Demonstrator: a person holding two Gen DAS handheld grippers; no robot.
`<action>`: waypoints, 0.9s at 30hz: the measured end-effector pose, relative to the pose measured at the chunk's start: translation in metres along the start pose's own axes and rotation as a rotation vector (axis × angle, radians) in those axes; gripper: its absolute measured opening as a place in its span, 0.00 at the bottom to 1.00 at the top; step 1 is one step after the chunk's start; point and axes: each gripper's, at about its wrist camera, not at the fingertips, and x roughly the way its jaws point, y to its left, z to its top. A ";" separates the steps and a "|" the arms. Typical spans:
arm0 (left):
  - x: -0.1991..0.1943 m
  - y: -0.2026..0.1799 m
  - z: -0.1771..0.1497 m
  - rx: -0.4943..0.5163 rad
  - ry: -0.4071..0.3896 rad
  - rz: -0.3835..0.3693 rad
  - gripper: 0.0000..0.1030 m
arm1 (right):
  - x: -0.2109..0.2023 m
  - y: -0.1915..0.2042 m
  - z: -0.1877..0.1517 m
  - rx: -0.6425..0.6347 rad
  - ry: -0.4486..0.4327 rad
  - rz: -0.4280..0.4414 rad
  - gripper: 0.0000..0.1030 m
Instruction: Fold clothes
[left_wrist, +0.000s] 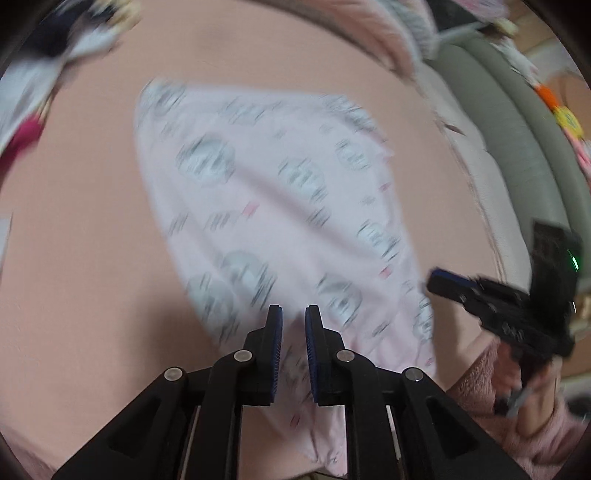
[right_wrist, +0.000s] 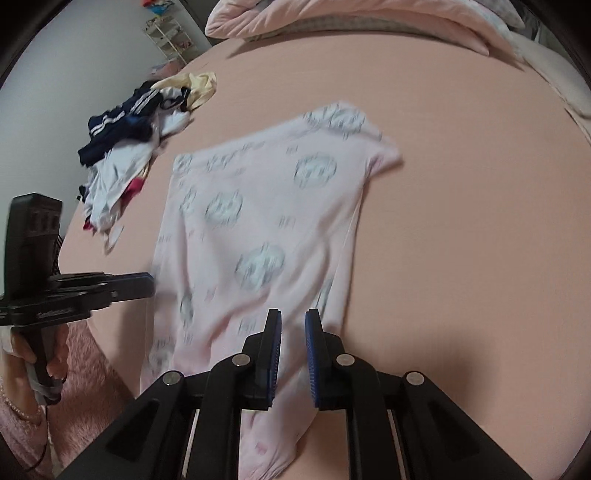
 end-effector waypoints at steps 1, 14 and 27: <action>0.000 0.005 -0.007 -0.039 -0.003 -0.025 0.10 | 0.001 0.004 -0.008 0.004 0.003 0.002 0.11; 0.017 -0.010 -0.052 0.013 -0.065 0.029 0.10 | -0.042 -0.005 -0.095 0.004 -0.032 -0.095 0.16; -0.025 -0.010 -0.066 -0.029 -0.186 -0.018 0.03 | -0.056 0.002 -0.101 0.015 -0.086 -0.080 0.16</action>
